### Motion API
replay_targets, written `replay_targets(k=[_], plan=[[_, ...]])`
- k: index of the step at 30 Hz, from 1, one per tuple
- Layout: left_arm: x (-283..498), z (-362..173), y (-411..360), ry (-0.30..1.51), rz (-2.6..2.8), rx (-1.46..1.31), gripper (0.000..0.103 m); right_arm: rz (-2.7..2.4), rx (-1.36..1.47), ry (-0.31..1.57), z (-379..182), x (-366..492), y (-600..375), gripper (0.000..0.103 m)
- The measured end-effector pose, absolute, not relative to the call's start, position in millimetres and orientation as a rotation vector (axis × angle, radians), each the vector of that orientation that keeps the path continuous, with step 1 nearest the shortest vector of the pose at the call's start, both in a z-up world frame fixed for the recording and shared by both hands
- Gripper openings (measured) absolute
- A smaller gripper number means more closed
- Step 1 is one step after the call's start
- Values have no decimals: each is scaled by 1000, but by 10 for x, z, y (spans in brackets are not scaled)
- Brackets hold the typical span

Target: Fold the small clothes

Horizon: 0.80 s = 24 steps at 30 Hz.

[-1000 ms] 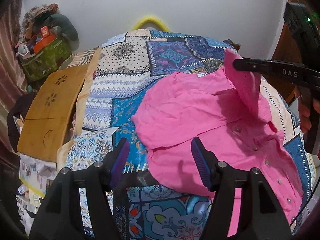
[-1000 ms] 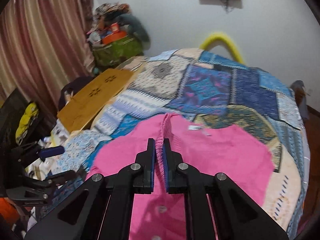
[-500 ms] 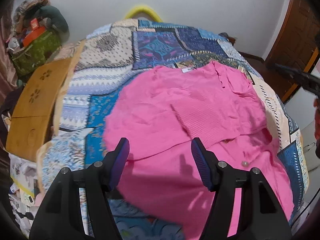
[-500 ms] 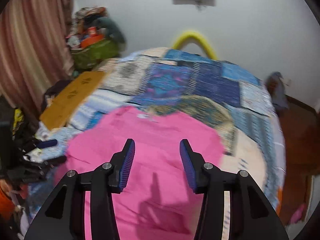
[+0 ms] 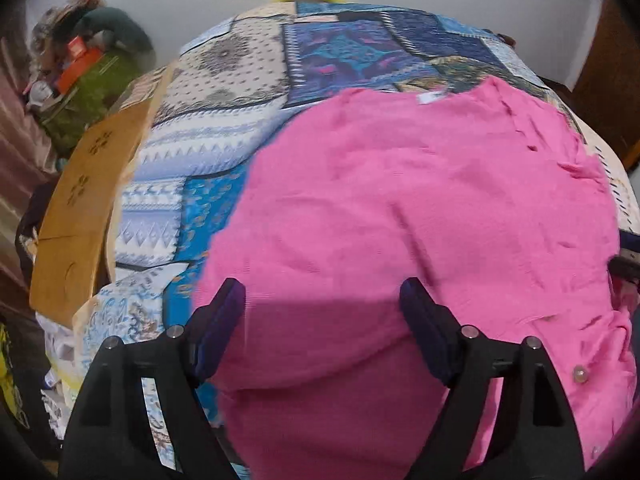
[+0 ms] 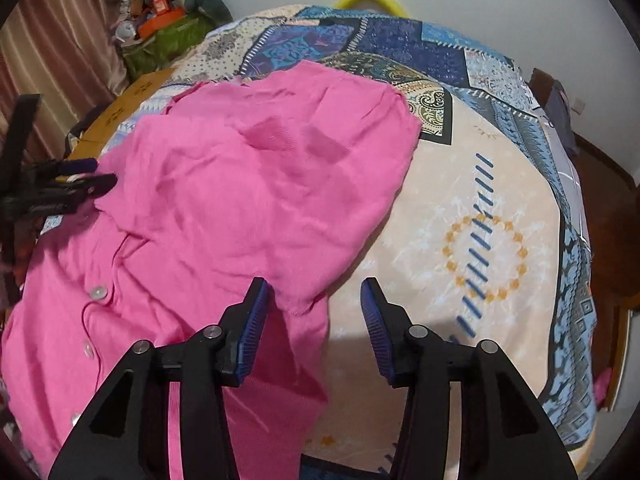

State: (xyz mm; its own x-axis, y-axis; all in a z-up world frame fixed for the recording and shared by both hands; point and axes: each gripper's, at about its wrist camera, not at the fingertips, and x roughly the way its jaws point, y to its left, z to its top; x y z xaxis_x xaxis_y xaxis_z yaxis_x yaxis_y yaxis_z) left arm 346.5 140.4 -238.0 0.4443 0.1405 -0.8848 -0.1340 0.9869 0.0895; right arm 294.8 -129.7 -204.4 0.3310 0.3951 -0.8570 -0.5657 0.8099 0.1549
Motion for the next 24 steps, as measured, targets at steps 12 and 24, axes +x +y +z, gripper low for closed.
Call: replay_targets(k=[12, 24], plan=[[2520, -1961, 1665, 1096, 163, -90, 81, 643, -115, 1080, -1873, 2380, -1611, 60], [1813, -2090, 1056, 1142, -24, -110, 59, 639, 5, 1183, -2134, 1929, -1772, 50]])
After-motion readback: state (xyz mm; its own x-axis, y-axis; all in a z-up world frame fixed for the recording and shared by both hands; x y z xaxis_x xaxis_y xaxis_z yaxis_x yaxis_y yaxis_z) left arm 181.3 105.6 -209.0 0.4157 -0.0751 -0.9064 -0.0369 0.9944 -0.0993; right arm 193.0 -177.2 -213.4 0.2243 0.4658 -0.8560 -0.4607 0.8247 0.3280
